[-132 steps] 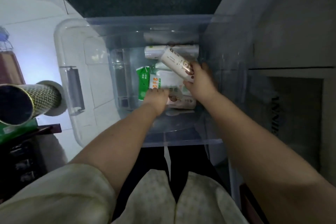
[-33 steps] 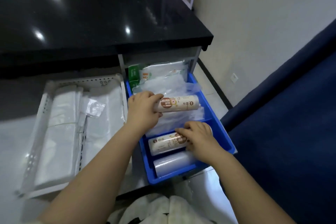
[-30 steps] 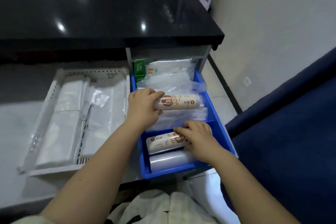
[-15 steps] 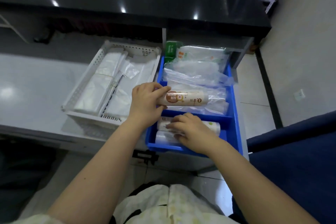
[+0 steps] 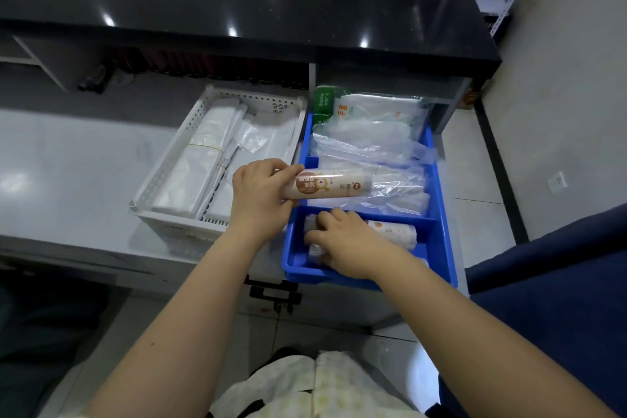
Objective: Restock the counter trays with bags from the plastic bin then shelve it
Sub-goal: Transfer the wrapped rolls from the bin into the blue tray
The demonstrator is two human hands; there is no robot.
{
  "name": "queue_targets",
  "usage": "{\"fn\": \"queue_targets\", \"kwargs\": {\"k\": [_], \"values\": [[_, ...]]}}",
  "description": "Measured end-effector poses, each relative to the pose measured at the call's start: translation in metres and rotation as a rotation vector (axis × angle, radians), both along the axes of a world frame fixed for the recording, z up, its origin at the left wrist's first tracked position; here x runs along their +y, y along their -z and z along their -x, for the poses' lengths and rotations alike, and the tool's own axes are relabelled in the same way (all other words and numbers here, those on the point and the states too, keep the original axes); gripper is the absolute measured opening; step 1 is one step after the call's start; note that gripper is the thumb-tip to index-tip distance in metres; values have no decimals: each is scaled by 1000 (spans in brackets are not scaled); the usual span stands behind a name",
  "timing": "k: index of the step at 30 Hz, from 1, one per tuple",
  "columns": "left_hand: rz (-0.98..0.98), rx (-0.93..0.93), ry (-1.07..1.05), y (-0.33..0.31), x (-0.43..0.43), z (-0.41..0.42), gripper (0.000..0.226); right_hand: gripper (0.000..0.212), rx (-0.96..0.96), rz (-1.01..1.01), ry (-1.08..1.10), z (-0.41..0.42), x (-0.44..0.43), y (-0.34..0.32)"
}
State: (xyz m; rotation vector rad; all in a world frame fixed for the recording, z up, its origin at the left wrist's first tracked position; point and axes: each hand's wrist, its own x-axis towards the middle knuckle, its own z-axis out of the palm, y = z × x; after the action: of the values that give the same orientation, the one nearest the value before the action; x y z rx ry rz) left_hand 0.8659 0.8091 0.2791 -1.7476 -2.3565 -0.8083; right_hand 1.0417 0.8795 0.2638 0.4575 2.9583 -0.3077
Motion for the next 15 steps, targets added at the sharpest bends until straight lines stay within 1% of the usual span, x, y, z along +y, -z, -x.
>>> {"fn": "queue_targets", "kwargs": {"k": [3, 7, 10, 12, 15], "values": [[-11, 0, -40, -10, 6, 8, 55, 49, 49, 37, 94, -16, 0, -6], [-33, -2, -46, -20, 12, 14, 55, 77, 53, 118, 255, -41, 2, -6], [-22, 6, -28, -21, 14, 10, 55, 87, 75, 128, 348, -52, 0, -2], [-10, 0, -14, -20, 15, 9, 56, 83, 123, 145, 442, -57, -2, 0], [11, -3, 3, -13, 13, 8, 58, 65, 224, 165, 491, -62, -4, -2]]}}
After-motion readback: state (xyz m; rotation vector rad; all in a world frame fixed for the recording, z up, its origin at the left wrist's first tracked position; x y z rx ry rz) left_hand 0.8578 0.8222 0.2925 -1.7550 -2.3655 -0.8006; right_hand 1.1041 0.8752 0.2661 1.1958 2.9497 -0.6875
